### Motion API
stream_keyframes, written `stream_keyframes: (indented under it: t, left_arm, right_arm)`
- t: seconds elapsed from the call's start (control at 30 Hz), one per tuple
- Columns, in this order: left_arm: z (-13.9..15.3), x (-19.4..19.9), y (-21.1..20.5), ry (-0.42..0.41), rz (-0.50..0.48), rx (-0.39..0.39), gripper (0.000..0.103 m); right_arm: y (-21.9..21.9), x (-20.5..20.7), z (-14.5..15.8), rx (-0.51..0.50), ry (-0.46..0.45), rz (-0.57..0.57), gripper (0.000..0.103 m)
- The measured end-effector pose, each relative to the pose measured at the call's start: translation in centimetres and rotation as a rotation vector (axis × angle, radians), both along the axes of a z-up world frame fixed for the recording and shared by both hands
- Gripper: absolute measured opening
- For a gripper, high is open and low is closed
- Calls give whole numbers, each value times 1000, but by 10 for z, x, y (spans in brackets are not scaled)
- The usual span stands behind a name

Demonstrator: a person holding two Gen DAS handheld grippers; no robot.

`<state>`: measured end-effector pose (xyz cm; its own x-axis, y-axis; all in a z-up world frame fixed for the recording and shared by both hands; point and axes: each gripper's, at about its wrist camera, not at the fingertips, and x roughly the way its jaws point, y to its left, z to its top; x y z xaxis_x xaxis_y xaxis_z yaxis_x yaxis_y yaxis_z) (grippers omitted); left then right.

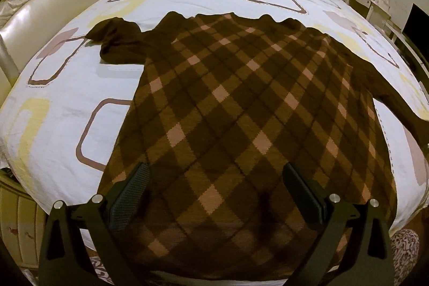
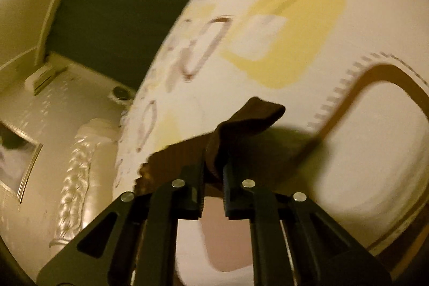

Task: Fold small clothes
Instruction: 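Grasp the sweater's sleeve cuff with the right gripper and lift it, then carry the sleeve across the sweater body with the right gripper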

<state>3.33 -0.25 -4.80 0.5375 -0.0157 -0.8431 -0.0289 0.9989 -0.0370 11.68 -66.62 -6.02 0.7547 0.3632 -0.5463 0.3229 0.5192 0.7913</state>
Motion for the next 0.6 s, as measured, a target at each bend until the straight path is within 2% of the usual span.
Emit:
stream_keyframes:
  t: [0.13,0.27,0.47,0.6]
  left_arm:
    - [3,0,7,0,-4,-5,99]
    - [8,-2,16,-11,3,-6,99]
    - [11,-6,35,-17,21,-3,99]
    - [11,-7,52,-24,47,-8,99]
  right_arm:
    - [38,33,36,-19,-68,87,10]
    - [96,74,69,-37,-136,204,10]
    - [191,126,94,-32,-198,375,10]
    - [254,147,96,-34,-205,475,10]
